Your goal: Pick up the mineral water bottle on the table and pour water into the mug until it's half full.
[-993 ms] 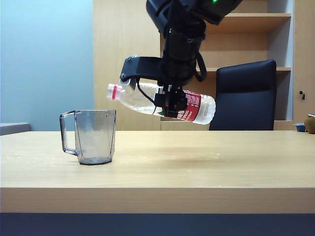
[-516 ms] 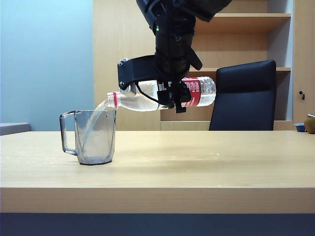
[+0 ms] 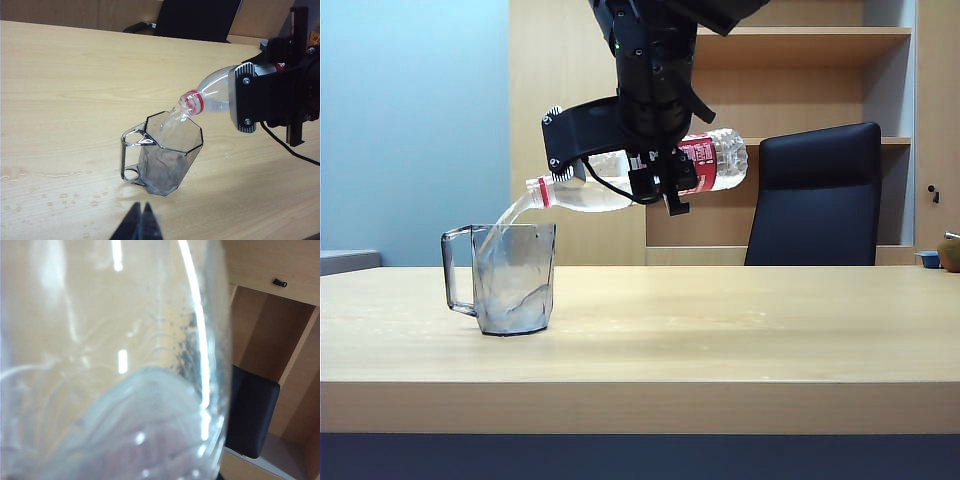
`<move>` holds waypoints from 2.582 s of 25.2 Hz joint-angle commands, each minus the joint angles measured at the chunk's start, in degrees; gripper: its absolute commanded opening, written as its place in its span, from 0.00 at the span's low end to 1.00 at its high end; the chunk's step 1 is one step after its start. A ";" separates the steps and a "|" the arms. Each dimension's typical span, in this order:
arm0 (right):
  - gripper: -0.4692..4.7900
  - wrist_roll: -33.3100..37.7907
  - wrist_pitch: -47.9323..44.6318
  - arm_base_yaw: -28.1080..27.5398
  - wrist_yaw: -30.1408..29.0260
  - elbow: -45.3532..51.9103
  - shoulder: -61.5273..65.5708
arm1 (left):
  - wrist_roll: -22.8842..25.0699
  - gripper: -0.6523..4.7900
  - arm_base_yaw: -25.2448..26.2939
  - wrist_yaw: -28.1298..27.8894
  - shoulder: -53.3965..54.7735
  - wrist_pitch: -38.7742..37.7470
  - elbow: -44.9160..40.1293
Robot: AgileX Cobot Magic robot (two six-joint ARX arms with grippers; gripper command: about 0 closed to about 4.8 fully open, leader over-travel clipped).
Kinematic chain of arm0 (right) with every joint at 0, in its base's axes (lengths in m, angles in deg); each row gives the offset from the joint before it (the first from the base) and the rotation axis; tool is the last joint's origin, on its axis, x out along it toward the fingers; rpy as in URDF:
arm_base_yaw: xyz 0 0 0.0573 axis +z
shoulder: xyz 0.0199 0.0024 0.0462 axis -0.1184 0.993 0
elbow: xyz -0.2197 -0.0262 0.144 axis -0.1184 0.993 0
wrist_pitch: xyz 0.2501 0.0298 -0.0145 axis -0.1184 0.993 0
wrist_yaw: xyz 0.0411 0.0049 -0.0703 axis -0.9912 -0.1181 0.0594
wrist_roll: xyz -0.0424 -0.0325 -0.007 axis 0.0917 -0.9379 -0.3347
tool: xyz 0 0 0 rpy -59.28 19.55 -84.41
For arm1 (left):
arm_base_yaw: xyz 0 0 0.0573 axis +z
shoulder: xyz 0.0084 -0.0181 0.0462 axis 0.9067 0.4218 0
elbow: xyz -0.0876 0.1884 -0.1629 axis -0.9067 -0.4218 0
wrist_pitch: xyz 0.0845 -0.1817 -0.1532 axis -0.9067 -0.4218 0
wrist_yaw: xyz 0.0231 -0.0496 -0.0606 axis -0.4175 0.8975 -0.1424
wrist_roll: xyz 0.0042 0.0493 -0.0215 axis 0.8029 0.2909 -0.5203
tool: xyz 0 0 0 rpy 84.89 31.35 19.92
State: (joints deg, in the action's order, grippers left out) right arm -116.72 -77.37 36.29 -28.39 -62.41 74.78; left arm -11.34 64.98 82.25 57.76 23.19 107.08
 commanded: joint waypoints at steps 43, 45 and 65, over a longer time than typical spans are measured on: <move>1.00 85.15 -57.51 -9.79 -26.75 39.12 -3.91 | -8.79 0.12 0.02 -17.38 -0.81 0.66 0.31; 1.00 85.13 -57.09 -9.79 -26.75 40.46 -5.73 | -9.29 0.12 0.02 -20.46 -2.08 0.72 0.31; 0.07 85.64 -52.72 -0.68 -25.24 70.53 -48.46 | -1.11 0.12 -0.02 -19.85 -19.47 -12.70 -1.75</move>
State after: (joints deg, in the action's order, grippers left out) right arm -31.22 -129.26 34.57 -53.51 8.03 27.83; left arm -14.88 64.96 61.47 38.20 10.80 106.10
